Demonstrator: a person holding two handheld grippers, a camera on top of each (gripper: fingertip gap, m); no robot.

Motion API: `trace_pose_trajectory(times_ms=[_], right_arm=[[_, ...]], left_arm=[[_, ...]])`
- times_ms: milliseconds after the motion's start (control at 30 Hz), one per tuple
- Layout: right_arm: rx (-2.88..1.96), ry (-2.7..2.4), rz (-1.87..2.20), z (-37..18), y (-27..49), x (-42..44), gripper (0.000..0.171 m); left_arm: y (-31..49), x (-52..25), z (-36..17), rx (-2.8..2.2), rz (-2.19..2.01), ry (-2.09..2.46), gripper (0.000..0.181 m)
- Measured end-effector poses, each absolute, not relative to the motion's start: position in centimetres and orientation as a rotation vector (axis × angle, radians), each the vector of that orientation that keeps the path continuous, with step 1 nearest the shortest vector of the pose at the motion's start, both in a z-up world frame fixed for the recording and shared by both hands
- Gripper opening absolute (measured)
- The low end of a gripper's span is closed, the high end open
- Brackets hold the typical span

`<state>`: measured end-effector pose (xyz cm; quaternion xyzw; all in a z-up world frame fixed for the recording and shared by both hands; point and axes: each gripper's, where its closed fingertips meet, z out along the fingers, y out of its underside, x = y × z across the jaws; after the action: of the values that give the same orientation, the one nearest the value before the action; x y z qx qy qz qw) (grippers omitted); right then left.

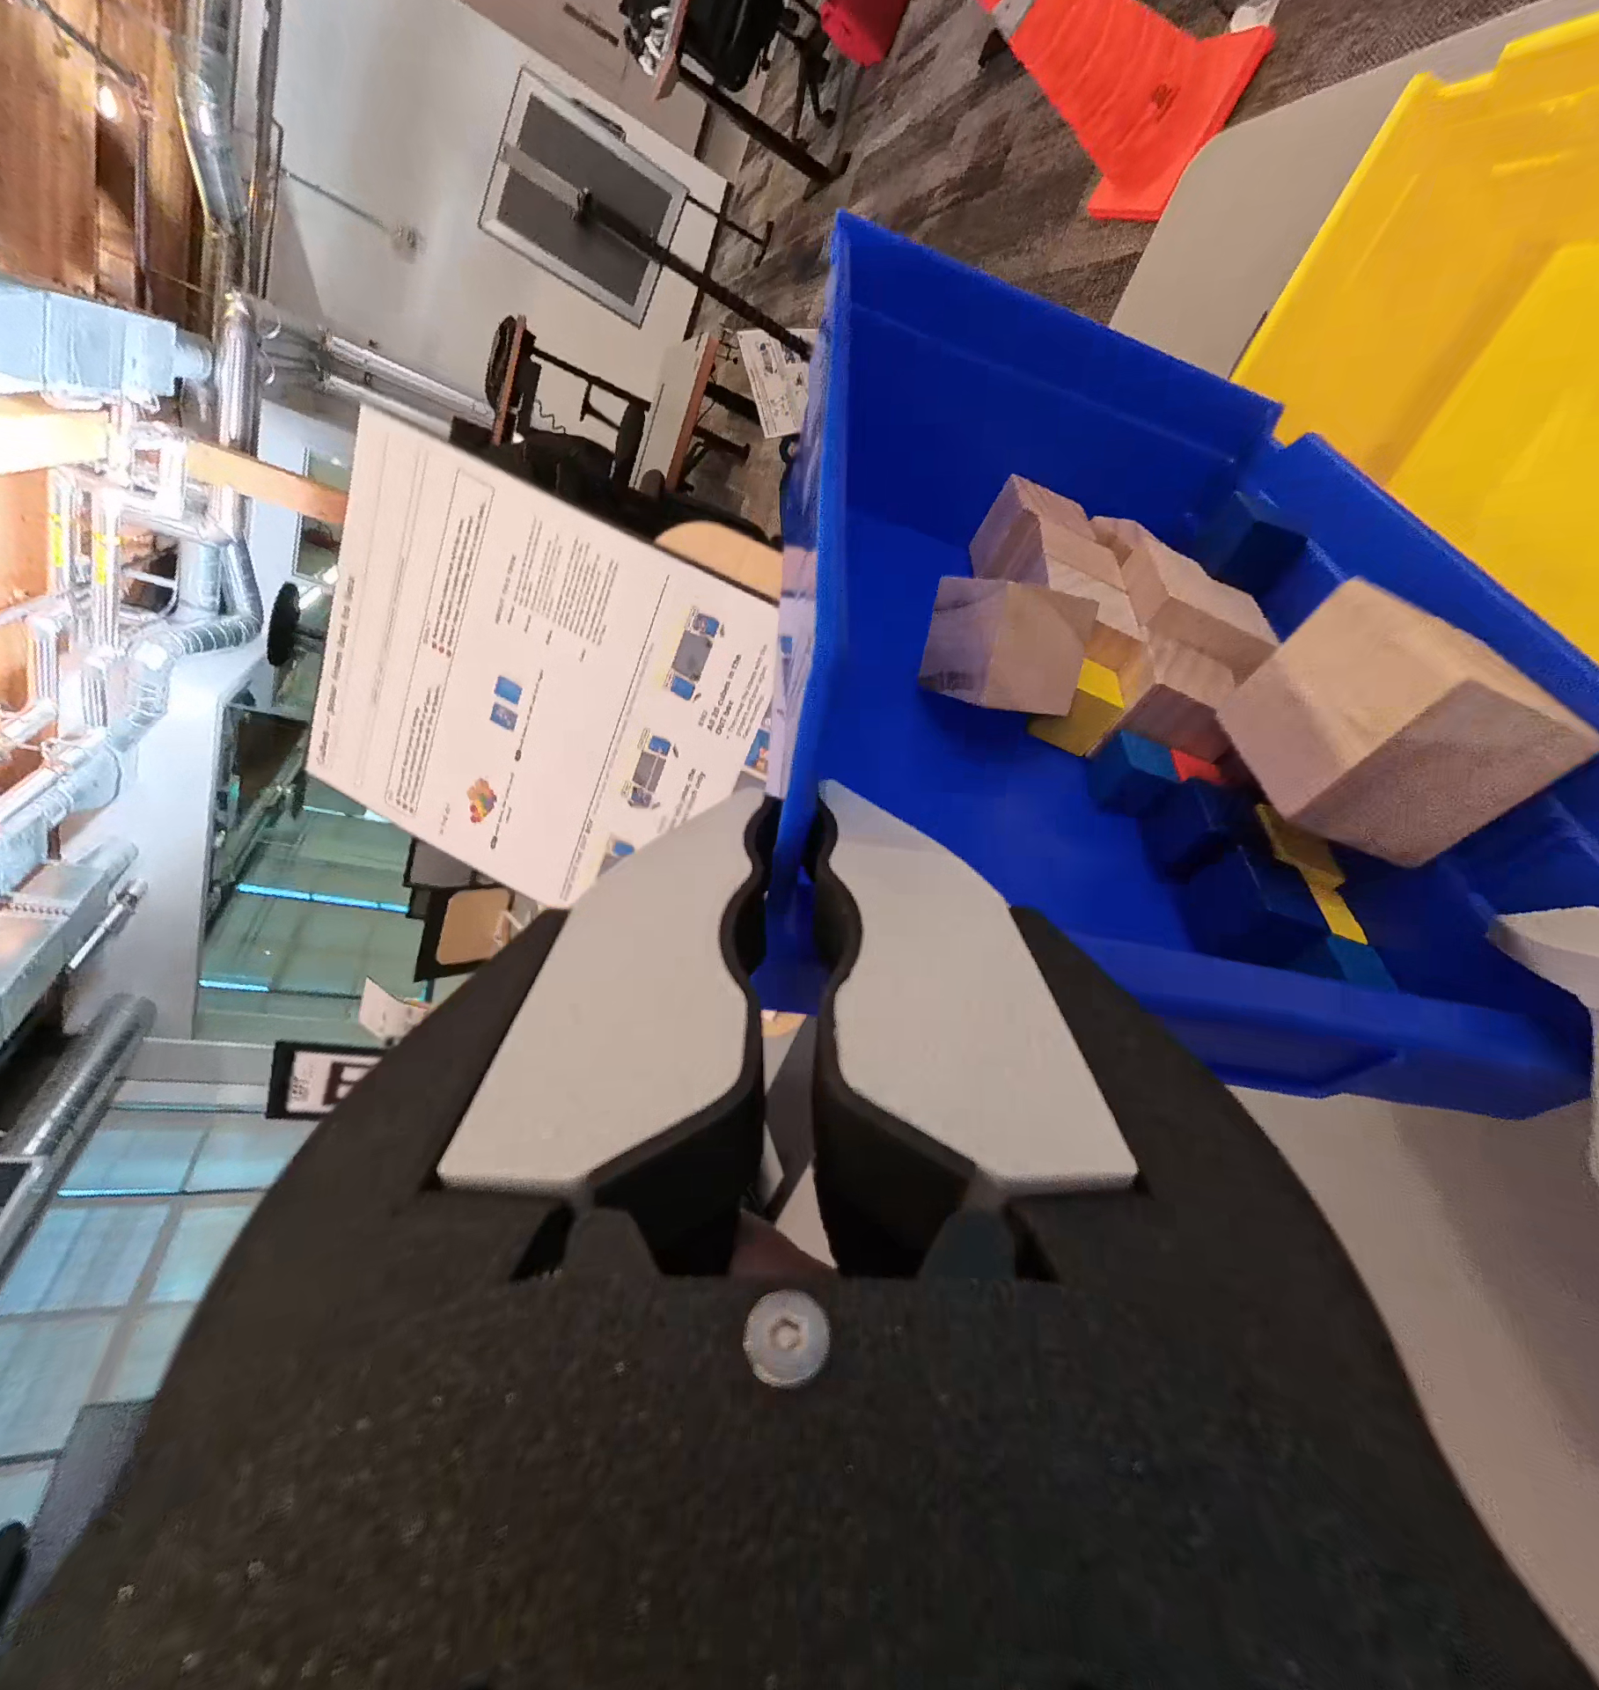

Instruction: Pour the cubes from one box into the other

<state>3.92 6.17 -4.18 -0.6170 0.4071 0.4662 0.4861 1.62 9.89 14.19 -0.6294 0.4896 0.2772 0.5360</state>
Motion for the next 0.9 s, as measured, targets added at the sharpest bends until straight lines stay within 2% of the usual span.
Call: trace_pose_trajectory(times_ms=[367,900], right_arm=[[-1.416,1.056,1.284,-2.1,6.3,5.8,0.007],[-1.351,1.126,1.584,-4.1,6.5,8.4,0.005]], left_arm=[[10.8,9.0,16.0,-1.419,0.846,1.375,0.005],[10.3,14.5,13.6,-1.364,1.087,1.56,0.004]])
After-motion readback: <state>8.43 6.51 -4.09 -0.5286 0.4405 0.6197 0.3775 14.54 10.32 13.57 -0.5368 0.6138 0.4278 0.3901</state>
